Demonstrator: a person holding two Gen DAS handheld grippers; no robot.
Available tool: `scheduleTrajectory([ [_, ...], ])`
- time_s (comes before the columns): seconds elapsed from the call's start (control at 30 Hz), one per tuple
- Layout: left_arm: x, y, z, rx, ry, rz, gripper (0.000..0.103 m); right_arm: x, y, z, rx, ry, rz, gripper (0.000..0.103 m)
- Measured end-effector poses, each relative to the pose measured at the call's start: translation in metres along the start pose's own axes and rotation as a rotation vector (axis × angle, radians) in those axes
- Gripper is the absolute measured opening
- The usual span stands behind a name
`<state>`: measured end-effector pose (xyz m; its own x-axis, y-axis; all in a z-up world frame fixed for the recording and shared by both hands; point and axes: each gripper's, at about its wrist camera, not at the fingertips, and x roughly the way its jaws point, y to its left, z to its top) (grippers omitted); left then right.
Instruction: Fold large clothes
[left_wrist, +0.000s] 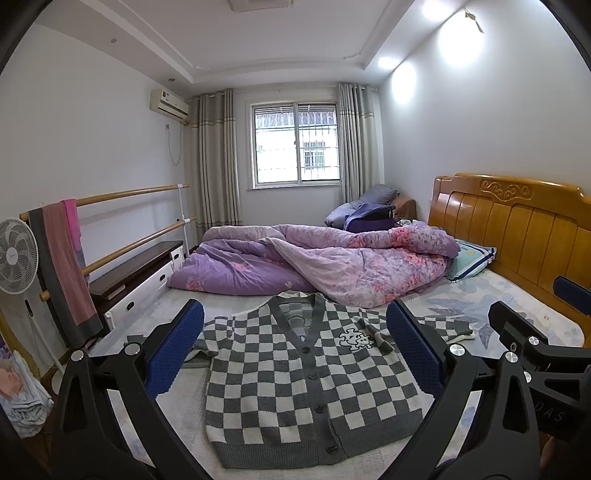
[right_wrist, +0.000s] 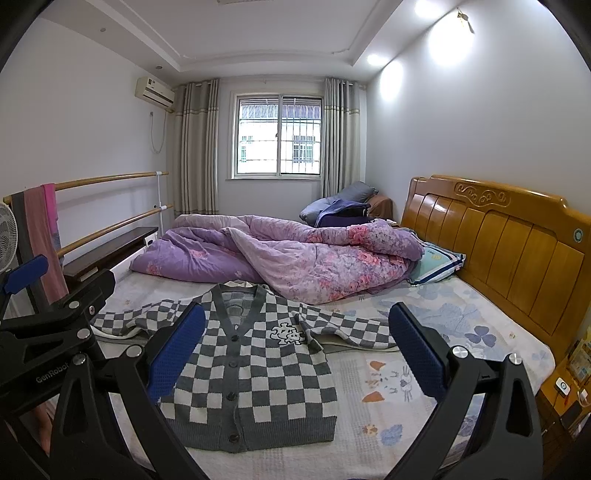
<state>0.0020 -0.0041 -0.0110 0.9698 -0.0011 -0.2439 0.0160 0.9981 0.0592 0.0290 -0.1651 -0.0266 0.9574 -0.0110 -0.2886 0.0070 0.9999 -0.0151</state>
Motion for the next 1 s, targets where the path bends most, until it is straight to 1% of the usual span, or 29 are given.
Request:
scheduleTrajectory([
  [0.53,0.001,-0.002,0.000,0.000,0.003,0.001,0.098,0.003,-0.001,-0.003,-0.002,-0.001,0.000,0.096],
  [1.0,0.002,-0.001,-0.001,-0.002,0.002,0.001,0.098,-0.001,0.010,0.006,-0.012,-0.005,0.006,0.096],
])
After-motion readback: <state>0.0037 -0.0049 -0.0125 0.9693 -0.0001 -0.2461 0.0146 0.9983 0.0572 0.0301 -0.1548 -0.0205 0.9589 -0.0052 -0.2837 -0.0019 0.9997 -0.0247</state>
